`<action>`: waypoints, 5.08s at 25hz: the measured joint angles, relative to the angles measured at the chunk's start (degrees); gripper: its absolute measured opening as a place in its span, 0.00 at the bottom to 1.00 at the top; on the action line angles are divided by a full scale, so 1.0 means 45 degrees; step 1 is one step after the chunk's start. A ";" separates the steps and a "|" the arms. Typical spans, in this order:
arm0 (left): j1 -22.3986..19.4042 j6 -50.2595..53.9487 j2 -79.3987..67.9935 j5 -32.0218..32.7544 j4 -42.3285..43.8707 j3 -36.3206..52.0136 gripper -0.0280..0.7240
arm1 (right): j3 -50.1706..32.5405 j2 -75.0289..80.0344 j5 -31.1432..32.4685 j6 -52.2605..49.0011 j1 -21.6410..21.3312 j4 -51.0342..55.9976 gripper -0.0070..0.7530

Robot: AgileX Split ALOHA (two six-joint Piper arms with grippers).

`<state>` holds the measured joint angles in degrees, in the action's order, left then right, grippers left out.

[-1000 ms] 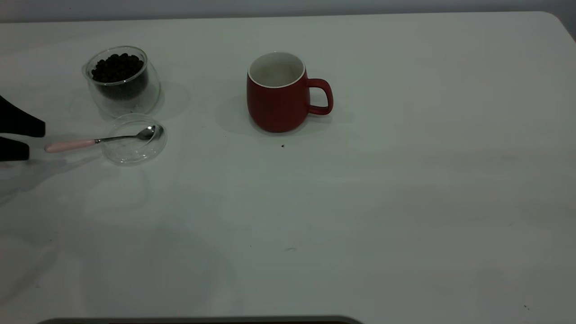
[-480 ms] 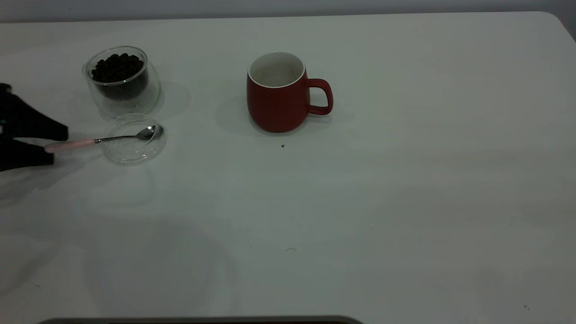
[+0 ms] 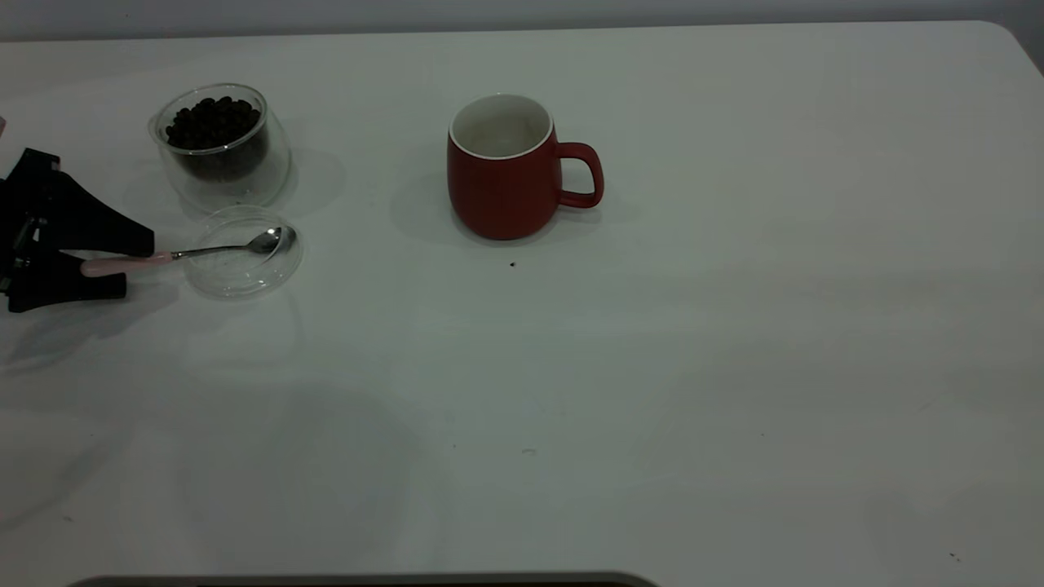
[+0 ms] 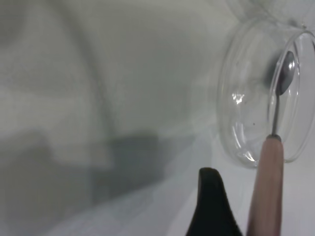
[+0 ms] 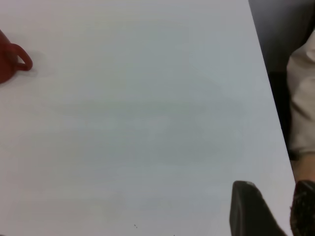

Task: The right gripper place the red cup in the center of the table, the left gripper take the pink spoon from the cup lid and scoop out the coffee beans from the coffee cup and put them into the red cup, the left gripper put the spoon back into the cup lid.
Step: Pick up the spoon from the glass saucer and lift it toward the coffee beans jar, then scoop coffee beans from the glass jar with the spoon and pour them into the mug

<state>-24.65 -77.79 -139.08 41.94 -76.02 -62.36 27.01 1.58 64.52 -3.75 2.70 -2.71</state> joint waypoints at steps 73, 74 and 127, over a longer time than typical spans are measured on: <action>-0.1328 0.0051 0.0657 0.2646 0.1140 -0.2223 0.20 | 0.0000 0.0000 0.0000 0.0000 0.0000 -0.0013 0.32; -0.1328 0.0051 0.0576 0.2728 0.1127 -0.2223 0.20 | 0.0000 0.0000 0.0000 0.0000 0.0000 -0.0013 0.32; -0.2327 0.2014 0.0151 0.4556 0.0542 -0.2223 0.20 | 0.0000 0.0000 0.0000 0.0000 0.0000 -0.0013 0.32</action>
<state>-35.12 -68.73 -138.40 62.45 -73.58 -72.36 27.01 1.58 64.52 -3.75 2.70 -2.77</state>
